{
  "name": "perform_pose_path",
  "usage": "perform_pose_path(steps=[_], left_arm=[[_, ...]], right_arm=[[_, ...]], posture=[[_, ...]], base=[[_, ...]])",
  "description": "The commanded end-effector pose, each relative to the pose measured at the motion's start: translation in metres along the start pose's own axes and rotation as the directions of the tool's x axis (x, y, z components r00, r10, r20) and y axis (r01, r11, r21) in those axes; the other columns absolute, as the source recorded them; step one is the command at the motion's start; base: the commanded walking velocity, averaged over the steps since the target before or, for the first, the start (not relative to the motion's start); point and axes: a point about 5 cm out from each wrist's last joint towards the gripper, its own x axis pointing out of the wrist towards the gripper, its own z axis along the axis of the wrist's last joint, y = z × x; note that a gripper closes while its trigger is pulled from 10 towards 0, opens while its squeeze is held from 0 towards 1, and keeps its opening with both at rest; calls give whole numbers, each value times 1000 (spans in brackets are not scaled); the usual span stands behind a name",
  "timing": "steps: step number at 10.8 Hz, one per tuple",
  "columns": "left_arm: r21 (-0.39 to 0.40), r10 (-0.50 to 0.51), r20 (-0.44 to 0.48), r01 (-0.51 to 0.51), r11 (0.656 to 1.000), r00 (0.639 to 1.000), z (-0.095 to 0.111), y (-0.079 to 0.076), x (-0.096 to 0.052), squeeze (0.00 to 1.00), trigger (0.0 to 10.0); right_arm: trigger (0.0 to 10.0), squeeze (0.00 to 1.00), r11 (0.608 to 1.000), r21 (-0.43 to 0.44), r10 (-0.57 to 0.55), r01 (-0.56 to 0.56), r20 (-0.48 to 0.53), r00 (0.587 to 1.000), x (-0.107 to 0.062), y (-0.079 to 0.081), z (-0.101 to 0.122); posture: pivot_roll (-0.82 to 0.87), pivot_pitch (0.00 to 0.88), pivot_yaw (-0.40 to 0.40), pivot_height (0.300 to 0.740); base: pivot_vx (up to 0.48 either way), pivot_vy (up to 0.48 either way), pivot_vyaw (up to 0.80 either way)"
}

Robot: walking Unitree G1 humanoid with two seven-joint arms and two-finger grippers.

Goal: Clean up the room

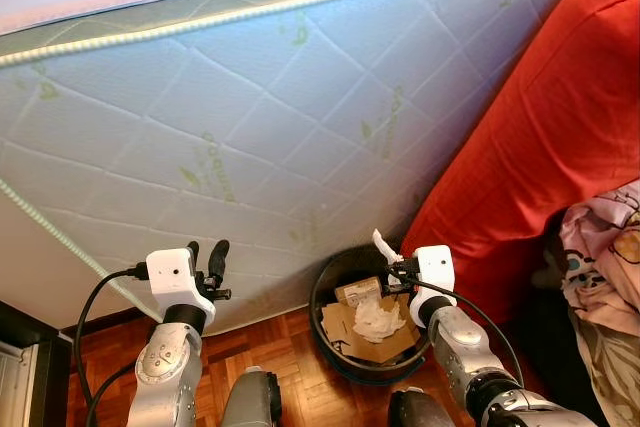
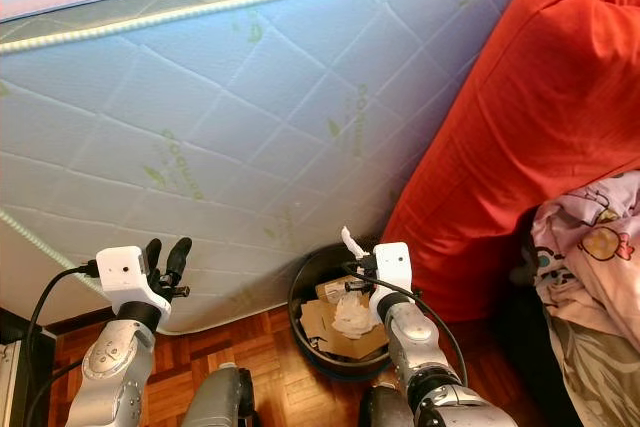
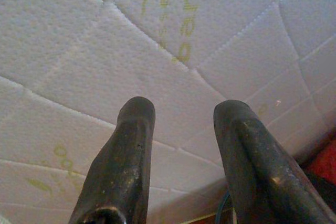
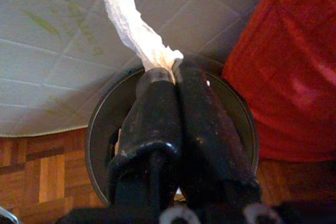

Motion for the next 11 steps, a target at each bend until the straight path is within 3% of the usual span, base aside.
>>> perform_pose_path(steps=[1,6,7,9,11], left_arm=[[-8,2,-13,-2,1000,1000,-1,1,-2,0,10000],[-8,1,-14,-1,1000,1000,-1,1,-2,0,10000],[-12,3,8,-3,1000,1000,14,-6,-27,0,10000],[-12,0,11,0,1000,1000,16,-7,-28,0,10000],[-11,-4,9,4,1000,1000,18,-7,-27,0,10000]], right_arm=[[10000,0,1000,7,-5,6,-30,1000,-2,0,-7],[10000,0,1000,1,-2,2,-30,1000,-1,1,-5],[10000,0,995,88,-51,41,119,992,20,6,55],[10000,0,993,111,-44,26,155,987,20,9,58],[10000,0,993,118,-44,31,116,992,18,6,49]], posture=[[82,166,14,642],[82,166,14,642],[187,316,1,642],[185,310,3,642],[179,302,7,642]], base=[[0,0,0],[0,0,0],[0,0,0],[0,0,0],[0,0,0]])
